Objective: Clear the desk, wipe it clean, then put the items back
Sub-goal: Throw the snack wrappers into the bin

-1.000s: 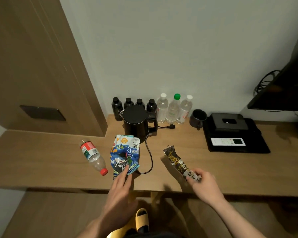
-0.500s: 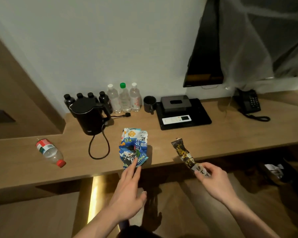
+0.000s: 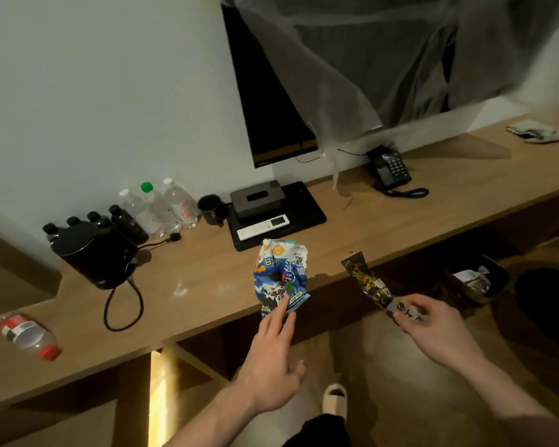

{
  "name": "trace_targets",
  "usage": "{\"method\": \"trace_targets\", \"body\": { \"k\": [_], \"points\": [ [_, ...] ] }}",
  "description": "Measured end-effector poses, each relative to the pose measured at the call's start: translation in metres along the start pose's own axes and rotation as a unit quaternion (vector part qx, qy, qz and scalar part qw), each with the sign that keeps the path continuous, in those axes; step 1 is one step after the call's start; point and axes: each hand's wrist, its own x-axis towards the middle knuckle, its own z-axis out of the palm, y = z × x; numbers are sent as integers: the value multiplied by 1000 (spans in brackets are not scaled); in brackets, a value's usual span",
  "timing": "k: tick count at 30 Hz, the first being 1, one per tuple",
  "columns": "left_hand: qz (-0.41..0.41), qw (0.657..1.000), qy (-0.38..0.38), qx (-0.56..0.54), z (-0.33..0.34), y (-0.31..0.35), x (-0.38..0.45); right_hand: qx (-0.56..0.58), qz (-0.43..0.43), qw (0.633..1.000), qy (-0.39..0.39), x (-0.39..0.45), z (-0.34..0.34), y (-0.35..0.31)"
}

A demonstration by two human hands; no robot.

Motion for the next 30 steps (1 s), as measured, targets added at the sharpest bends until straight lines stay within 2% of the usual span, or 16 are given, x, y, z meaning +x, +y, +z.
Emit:
{"method": "trace_targets", "body": {
  "k": [10,14,17,19,23,30],
  "points": [
    [45,998,-41,31,42,101,144,28,43,999,9,75,-100,67],
    [77,994,-76,30,60,149,203,37,94,995,7,110,-142,100],
    [112,988,-89,56,73,189,245,41,61,992,98,127,-165,130],
    [123,984,-109,63,82,217,261,51,75,987,129,129,-184,154],
    [126,979,-129,98,95,249,291,48,142,988,45,141,-225,192],
    [64,986,-129,88,156,330,327,46,182,982,-17,170,-288,282]
  ]
}}
